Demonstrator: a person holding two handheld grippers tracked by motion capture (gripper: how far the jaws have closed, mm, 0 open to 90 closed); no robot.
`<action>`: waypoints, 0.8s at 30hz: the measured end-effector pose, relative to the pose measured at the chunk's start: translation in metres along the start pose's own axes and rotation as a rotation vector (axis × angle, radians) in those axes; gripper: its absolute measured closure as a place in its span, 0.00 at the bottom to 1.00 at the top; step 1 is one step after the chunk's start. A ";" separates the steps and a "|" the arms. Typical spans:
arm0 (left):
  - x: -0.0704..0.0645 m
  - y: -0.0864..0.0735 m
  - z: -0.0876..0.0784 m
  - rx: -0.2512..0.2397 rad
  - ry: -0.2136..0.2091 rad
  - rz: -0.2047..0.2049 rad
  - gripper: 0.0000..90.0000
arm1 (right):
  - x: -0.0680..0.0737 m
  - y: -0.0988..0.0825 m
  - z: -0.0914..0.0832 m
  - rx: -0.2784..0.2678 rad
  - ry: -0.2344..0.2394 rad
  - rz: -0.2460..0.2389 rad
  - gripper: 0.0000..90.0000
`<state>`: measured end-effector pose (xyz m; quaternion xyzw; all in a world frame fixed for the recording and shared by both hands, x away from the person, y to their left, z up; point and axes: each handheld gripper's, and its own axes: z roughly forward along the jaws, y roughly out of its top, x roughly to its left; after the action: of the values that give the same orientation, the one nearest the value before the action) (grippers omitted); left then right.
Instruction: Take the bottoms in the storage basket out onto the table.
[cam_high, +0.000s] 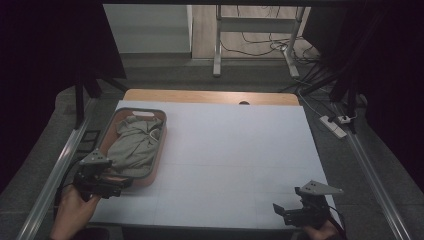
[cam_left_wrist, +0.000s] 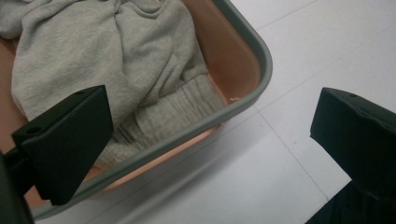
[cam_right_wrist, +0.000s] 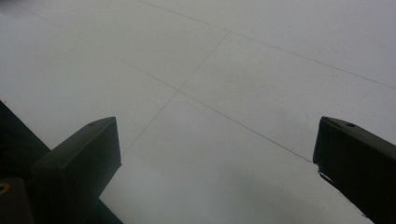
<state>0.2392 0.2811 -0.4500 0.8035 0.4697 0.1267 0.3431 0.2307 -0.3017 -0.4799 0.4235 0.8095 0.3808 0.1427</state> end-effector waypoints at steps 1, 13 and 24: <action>0.001 0.001 0.000 0.002 -0.001 -0.001 0.00 | 0.000 0.000 0.000 0.001 0.000 0.001 0.01; 0.008 0.010 0.002 0.018 0.017 0.000 0.00 | 0.000 0.000 0.000 0.001 0.000 0.001 0.01; 0.018 0.020 0.009 0.073 -0.002 -0.008 0.00 | 0.000 0.000 0.000 0.001 0.001 0.000 0.01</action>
<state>0.2669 0.2857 -0.4452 0.8136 0.4771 0.1074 0.3144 0.2308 -0.3018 -0.4799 0.4233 0.8097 0.3807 0.1421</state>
